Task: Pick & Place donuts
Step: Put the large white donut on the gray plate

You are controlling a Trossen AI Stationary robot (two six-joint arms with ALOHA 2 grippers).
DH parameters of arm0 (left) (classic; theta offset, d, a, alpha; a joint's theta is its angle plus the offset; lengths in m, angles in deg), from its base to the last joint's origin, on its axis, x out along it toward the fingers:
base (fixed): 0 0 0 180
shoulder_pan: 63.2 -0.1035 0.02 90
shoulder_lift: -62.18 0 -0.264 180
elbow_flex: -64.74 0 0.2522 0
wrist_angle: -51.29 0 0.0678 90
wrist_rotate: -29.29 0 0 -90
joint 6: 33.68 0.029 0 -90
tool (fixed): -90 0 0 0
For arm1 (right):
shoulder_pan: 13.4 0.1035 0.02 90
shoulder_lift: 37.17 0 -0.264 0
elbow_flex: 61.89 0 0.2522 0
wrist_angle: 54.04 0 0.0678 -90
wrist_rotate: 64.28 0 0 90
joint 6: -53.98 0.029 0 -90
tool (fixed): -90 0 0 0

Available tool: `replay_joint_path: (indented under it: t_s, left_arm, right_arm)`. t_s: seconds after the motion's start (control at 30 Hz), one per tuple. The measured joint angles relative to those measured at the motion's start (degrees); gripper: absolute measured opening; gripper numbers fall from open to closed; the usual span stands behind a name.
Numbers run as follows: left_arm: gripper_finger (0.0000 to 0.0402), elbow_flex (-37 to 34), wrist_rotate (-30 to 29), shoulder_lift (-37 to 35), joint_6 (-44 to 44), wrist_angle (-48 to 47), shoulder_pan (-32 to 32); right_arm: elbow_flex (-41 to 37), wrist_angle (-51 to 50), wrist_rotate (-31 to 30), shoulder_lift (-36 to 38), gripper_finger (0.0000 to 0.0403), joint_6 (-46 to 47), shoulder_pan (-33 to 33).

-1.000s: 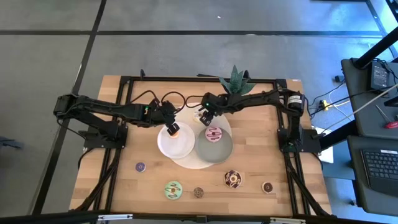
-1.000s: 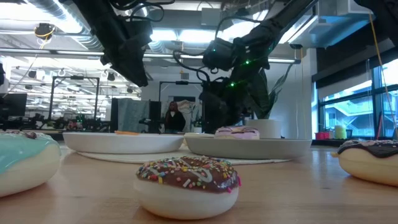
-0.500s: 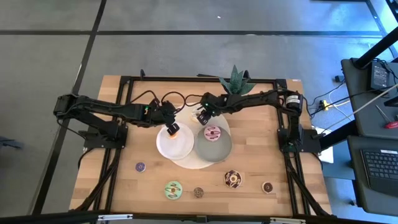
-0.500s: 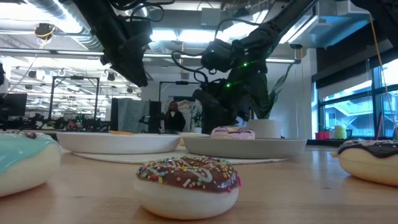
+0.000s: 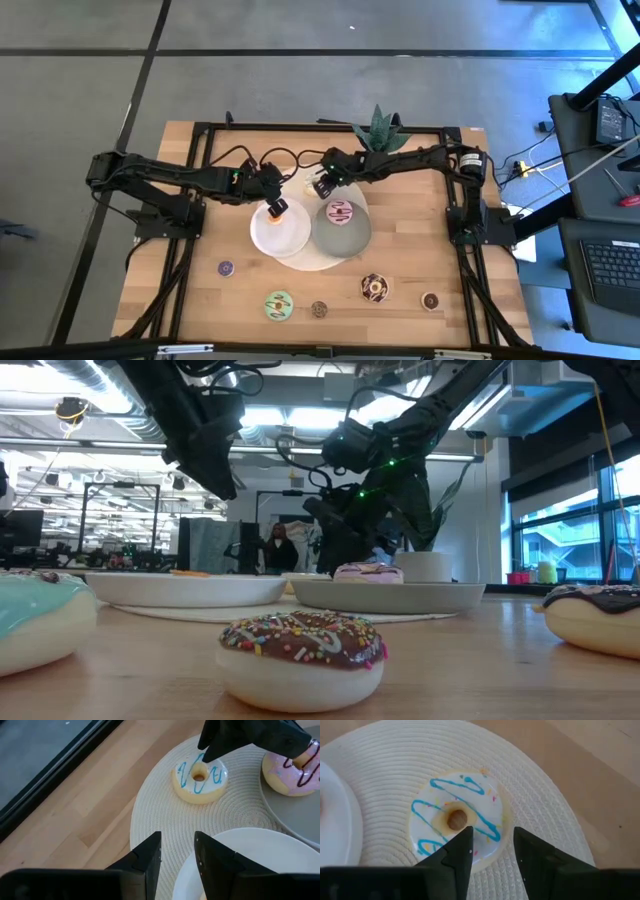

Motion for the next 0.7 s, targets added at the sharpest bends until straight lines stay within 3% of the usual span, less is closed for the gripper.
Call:
replay_joint_path:
  t_s: [0.47, 0.7]
  left_arm:
    - [0.0113, 0.0, 0.2, 0.0, 0.0, 0.0, 0.0]
    - [0.0110, 0.0, 0.2, 0.0, 0.0, 0.0, 0.0]
  right_arm:
    - [0.0, 4.7, 0.0, -3.4, 0.0141, -0.1, 0.6]
    - [0.0, 4.6, 0.0, -3.4, 0.0097, -2.9, 0.6]
